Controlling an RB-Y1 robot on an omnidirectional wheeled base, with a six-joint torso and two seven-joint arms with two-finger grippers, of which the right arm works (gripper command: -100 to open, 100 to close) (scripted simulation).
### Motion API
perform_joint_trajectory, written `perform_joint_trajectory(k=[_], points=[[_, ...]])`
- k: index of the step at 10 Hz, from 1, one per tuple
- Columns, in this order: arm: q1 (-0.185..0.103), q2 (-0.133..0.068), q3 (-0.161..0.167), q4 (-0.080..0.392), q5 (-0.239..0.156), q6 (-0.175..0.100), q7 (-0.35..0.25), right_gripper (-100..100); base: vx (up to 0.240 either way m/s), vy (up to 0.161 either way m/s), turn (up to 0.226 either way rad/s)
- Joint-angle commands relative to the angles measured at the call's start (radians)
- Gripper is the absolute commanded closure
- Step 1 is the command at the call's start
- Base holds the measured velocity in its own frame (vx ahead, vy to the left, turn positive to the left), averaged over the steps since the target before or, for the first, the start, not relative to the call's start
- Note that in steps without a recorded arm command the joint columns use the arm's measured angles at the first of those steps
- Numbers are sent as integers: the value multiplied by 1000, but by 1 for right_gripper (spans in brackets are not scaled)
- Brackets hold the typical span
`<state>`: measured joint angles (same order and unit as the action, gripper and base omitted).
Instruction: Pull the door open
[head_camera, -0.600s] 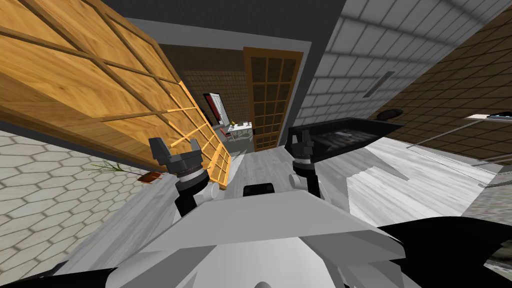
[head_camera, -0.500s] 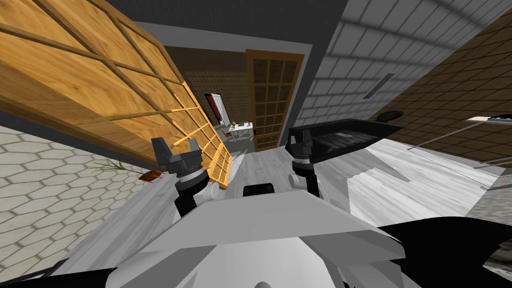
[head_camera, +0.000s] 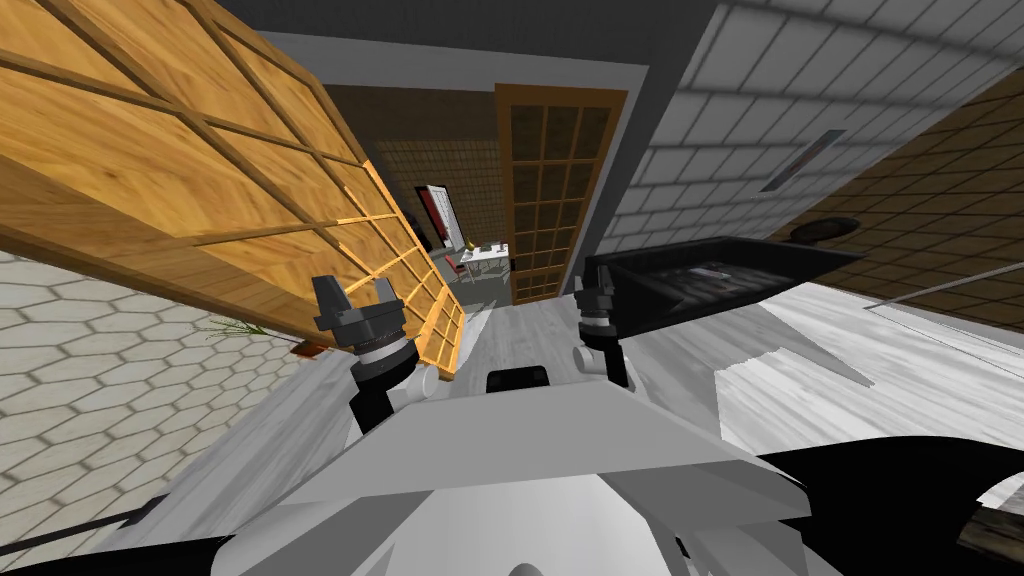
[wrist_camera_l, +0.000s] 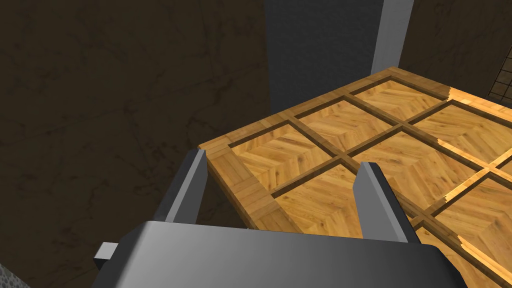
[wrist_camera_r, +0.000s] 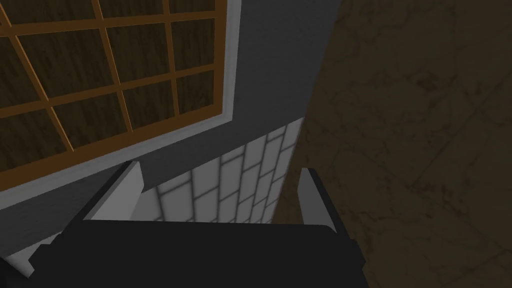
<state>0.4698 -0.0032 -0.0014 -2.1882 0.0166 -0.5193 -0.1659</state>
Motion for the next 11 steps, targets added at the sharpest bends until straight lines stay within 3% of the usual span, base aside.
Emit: perform_joint_trajectory(k=[1,11], points=[[-10,-6,5,30,-15,-8,-22,-100,76,-1,66],[-111,-52,26,286,-142,-72,-188,-100,83,-8,88]])
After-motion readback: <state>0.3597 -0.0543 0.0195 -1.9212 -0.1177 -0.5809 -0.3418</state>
